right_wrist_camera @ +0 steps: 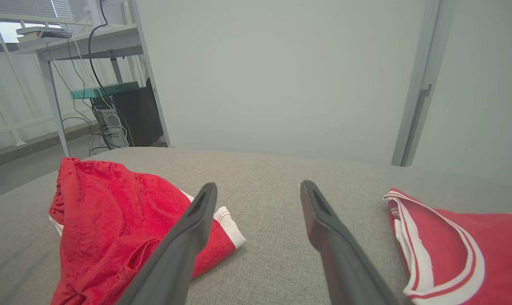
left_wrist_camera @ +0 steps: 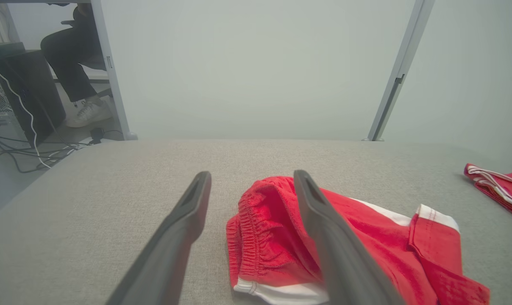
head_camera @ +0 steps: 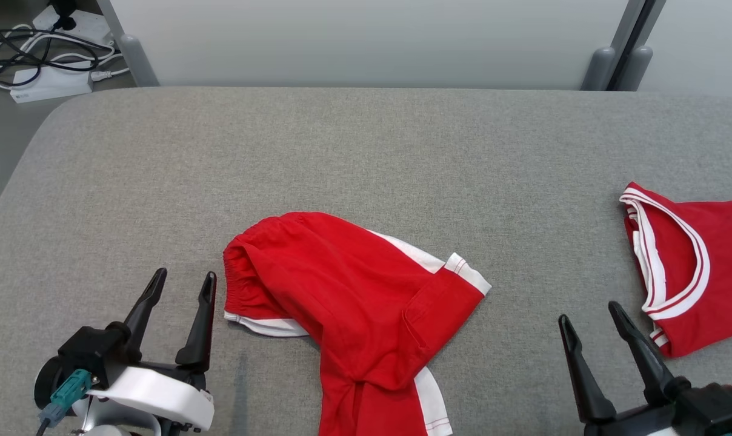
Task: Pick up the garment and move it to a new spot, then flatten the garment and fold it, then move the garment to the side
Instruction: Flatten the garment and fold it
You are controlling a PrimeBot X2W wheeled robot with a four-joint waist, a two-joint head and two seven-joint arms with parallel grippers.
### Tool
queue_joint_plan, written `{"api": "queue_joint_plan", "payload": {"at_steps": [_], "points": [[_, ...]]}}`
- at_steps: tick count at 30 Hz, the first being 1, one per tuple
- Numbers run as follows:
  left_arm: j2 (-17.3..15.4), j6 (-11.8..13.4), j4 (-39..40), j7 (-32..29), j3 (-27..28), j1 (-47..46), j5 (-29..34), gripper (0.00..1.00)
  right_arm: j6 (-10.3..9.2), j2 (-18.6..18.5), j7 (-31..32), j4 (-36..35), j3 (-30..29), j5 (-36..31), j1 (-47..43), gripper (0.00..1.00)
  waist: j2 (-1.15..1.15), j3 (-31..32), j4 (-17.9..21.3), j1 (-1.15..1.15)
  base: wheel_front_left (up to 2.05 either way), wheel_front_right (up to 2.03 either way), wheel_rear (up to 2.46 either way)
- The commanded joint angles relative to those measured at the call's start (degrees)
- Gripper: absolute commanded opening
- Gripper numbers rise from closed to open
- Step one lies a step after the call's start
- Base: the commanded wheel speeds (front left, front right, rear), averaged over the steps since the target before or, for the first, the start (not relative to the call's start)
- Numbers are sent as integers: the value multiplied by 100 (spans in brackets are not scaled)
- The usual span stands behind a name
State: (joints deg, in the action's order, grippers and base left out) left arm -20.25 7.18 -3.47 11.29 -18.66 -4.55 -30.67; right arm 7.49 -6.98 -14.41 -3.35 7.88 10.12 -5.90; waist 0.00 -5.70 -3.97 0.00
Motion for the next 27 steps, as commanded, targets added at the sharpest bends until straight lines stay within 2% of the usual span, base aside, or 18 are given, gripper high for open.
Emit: {"api": "queue_joint_plan", "payload": {"at_steps": [1,9,17,21,27], "points": [[-188,77,194,-9,256,-101,45,100,0,-31,-58,-203,125,-63,-26,100,0,36,30,0,0,0,0],[-318,269,456,-134,386,143,-4,100,0,54,-59,-246,389,-157,-437,100,0,116,63,0,0,0,0],[-328,340,673,-175,367,185,-15,100,0,-130,-59,-246,851,-101,-221,100,0,42,-70,0,0,0,0],[-298,361,724,-171,330,149,-4,100,0,-372,-56,-123,1456,-73,44,100,0,-16,-229,0,0,0,0],[-214,339,750,-127,241,45,3,100,0,-845,236,271,2766,144,643,100,0,-124,-573,0,0,0,0]]}}
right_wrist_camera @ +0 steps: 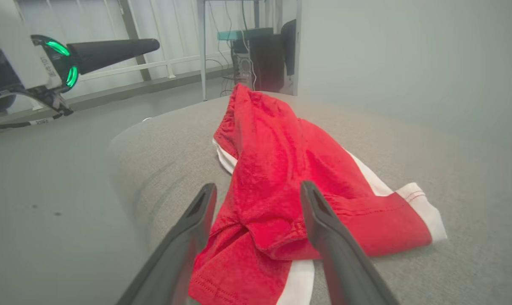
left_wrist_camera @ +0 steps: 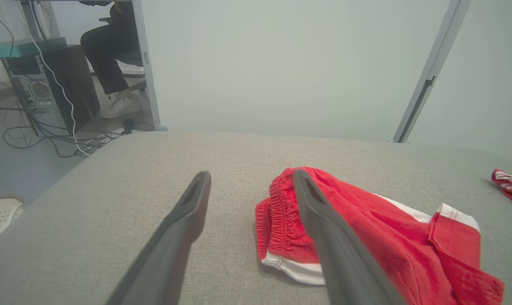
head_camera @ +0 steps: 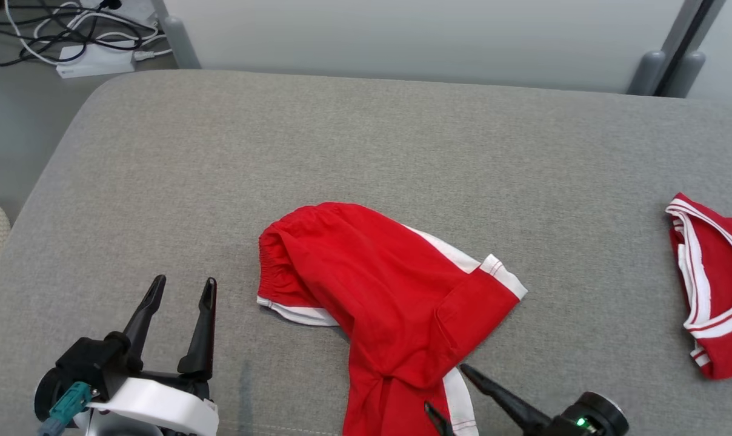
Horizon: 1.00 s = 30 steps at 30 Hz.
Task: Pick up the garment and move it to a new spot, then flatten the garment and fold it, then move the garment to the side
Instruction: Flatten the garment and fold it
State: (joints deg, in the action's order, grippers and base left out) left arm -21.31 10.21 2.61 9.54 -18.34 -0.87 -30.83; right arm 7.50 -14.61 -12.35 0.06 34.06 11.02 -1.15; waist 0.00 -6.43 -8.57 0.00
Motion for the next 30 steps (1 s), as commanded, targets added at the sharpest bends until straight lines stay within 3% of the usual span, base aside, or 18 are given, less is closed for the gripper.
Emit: {"api": "queue_joint_plan", "payload": {"at_steps": [1,5,17,26,30], "points": [[-109,36,142,48,209,-323,19,100,-1,-83,31,-70,148,54,168,100,0,-51,-112,0,0,0,0],[-13,-7,77,100,129,-424,9,100,-1,-288,202,278,833,315,515,100,0,-121,-334,0,0,0,0],[241,-234,-261,280,-57,-771,-51,100,-1,-579,510,1109,2036,550,1388,100,0,-483,-713,0,0,0,0],[399,-342,-535,421,-75,-902,-70,100,-1,-315,969,1786,3013,607,2312,100,0,-578,-879,0,0,0,0],[451,-379,-603,462,-66,-927,-67,100,-1,-109,1514,2259,3267,511,2653,100,0,-611,-921,0,0,0,0]]}}
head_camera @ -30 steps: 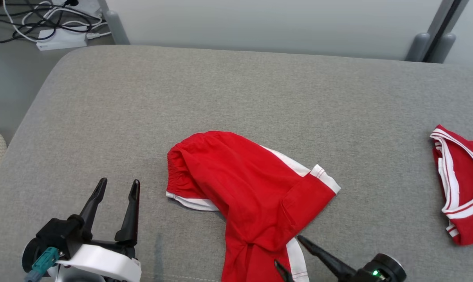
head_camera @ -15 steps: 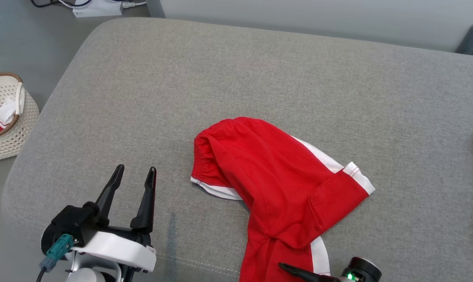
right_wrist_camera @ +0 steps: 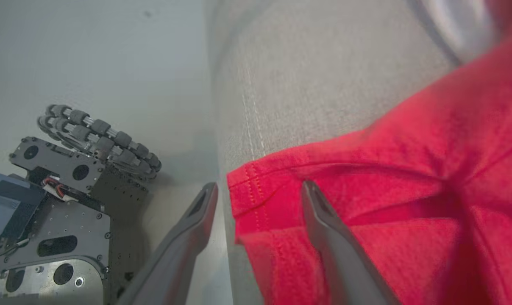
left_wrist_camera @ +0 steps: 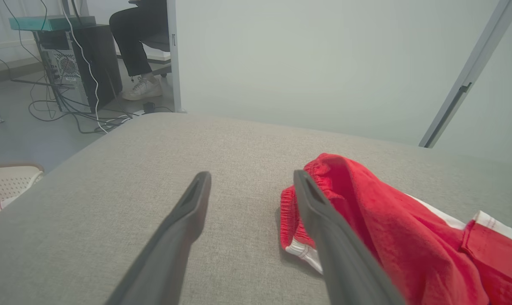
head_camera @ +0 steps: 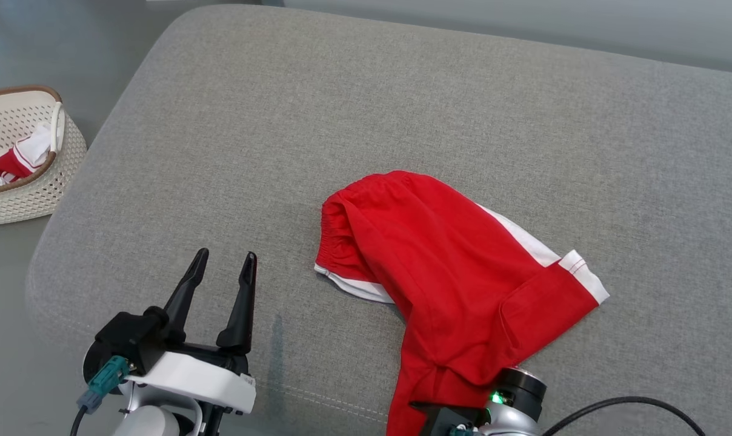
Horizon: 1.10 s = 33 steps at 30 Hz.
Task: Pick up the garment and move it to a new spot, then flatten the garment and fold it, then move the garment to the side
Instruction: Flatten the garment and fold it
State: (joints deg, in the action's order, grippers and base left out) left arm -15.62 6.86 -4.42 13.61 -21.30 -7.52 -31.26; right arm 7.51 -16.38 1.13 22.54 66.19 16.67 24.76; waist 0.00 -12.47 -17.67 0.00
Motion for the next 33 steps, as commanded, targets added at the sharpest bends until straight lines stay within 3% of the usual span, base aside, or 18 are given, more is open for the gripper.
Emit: {"api": "queue_joint_plan", "payload": {"at_steps": [1,6,7,8,9,15,18,23,28,33], "points": [[-102,-52,86,64,237,-268,-27,100,-2,147,245,71,82,-49,120,100,0,-10,-18,0,0,0,0],[-57,-94,11,97,281,-292,-16,100,-2,377,788,397,238,-193,376,100,0,-6,-36,0,0,0,0],[-45,-102,-1,102,291,-298,-13,100,-2,412,800,399,281,-223,426,84,0,-11,-39,0,0,0,0],[-31,-108,-12,107,298,-302,-7,100,-2,434,840,430,307,-240,459,35,0,-6,-40,0,0,0,0],[-18,-113,-21,111,308,-300,-1,100,-2,448,921,478,318,-247,478,0,0,-5,-35,0,0,0,0],[33,-142,-36,126,360,-292,40,100,-2,446,843,404,-91,-88,458,0,0,-14,0,0,0,0,0],[26,-153,-49,131,420,-279,63,100,-2,385,574,75,-585,169,335,0,0,-10,66,0,0,0,0],[21,-164,-34,135,485,-233,113,100,-2,178,155,-612,-1938,629,-113,0,0,-9,263,0,0,0,0],[-27,-188,-8,136,529,-220,157,100,-2,-28,22,-1185,-3273,454,-631,0,0,-9,486,0,0,0,0],[-68,-198,-7,135,514,-243,187,100,-2,-36,244,-1724,-3493,201,-933,0,0,8,598,0,0,0,0]]}}
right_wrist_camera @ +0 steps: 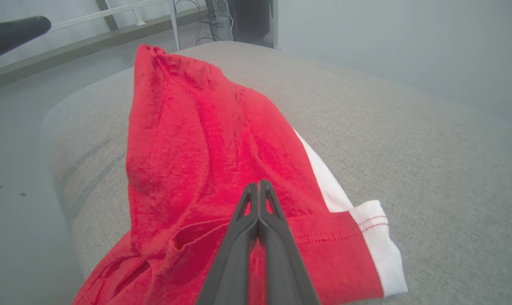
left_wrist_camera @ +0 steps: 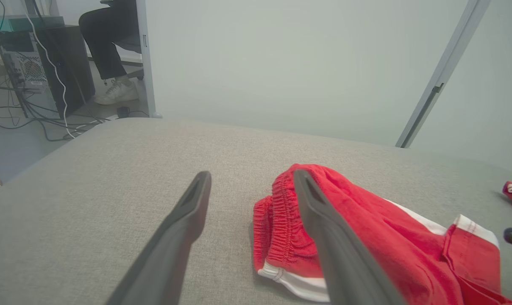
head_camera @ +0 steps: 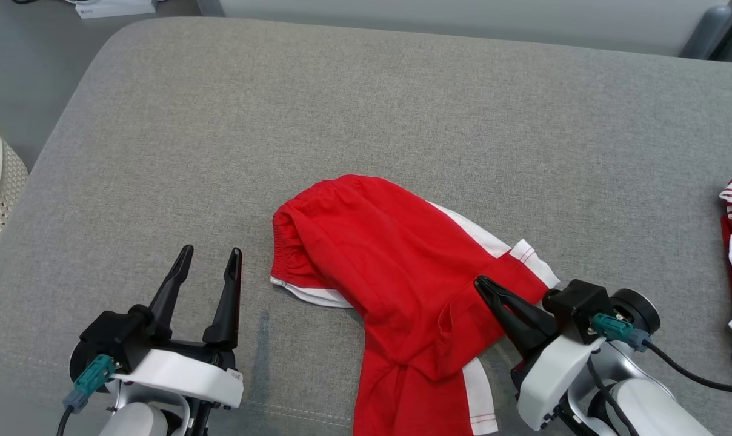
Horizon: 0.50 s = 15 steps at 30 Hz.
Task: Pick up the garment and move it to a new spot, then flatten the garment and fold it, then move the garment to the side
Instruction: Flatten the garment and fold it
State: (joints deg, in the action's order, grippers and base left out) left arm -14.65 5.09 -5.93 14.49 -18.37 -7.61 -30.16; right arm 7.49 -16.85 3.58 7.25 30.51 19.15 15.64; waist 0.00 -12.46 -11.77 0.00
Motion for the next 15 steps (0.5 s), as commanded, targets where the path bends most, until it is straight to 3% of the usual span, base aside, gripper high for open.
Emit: {"api": "queue_joint_plan", "payload": {"at_steps": [1,6,12,13,14,15], "points": [[-173,-21,140,44,220,-242,77,100,0,27,25,-300,95,-56,-49,0,0,17,19,0,0,0,0],[-208,-2,112,30,211,-227,81,100,0,165,-91,-623,-61,-67,-247,0,0,168,41,0,0,0,0],[-311,96,184,-58,269,-73,45,100,0,692,-1058,-644,-1449,-218,-1055,0,0,388,234,0,0,0,0],[-336,104,197,-76,284,-57,36,100,0,776,-1171,-609,-1625,-228,-1178,17,0,414,270,0,0,0,0],[-359,117,214,-98,291,-33,34,100,0,843,-1304,-592,-1795,-272,-1282,48,0,439,308,0,0,0,0],[-383,135,237,-121,299,-7,34,100,0,894,-1430,-591,-1941,-321,-1371,100,0,458,346,0,0,0,0]]}}
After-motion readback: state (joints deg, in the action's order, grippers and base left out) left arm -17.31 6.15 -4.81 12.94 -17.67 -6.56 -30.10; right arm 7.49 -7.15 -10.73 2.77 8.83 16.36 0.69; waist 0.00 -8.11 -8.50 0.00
